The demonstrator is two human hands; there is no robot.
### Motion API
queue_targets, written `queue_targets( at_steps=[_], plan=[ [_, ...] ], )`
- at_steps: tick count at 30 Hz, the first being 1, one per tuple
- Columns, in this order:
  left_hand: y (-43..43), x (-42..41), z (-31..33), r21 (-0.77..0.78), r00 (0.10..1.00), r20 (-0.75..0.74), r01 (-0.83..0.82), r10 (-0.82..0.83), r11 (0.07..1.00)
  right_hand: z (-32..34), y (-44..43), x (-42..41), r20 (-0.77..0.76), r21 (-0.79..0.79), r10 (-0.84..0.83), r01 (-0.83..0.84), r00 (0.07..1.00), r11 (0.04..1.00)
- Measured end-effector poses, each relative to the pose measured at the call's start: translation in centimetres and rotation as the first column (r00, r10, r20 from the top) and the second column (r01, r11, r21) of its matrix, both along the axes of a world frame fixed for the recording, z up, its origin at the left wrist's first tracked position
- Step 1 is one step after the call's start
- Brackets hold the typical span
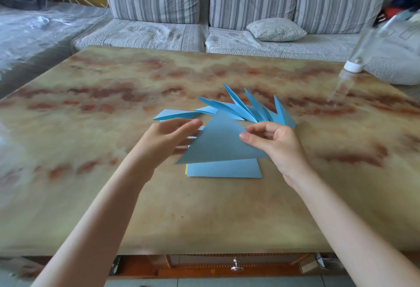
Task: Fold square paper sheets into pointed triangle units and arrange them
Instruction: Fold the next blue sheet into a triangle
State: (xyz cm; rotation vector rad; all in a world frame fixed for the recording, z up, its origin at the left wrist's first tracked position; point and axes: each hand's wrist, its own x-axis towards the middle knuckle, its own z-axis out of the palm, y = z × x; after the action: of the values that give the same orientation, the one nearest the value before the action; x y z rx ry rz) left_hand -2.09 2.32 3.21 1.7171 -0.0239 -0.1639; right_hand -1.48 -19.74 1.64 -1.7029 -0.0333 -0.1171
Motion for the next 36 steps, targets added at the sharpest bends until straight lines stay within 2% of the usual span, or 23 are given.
queue_targets(
  at_steps=[3, 9, 36],
  plan=[
    [-0.6, 0.0, -0.4, 0.089, 0.993, 0.106, -0.061, 0.051, 0.994, -0.1, 0.4, -0.1, 0.002, -0.052, 0.037, -0.037, 0.999, 0.998],
    [-1.8, -0.1, -0.9, 0.111, 0.969, 0.197, -0.175, 0.151, 0.978, 0.0, 1.1, -0.3, 0.024, -0.062, 0.059, -0.057, 0.998, 0.996],
    [-2.1, -0.3, -0.8, 0.105, 0.969, 0.187, -0.186, 0.164, 0.977, 0.0, 1.2, -0.2, 0.027, -0.048, -0.009, 0.011, 1.000, 0.999]
  ],
)
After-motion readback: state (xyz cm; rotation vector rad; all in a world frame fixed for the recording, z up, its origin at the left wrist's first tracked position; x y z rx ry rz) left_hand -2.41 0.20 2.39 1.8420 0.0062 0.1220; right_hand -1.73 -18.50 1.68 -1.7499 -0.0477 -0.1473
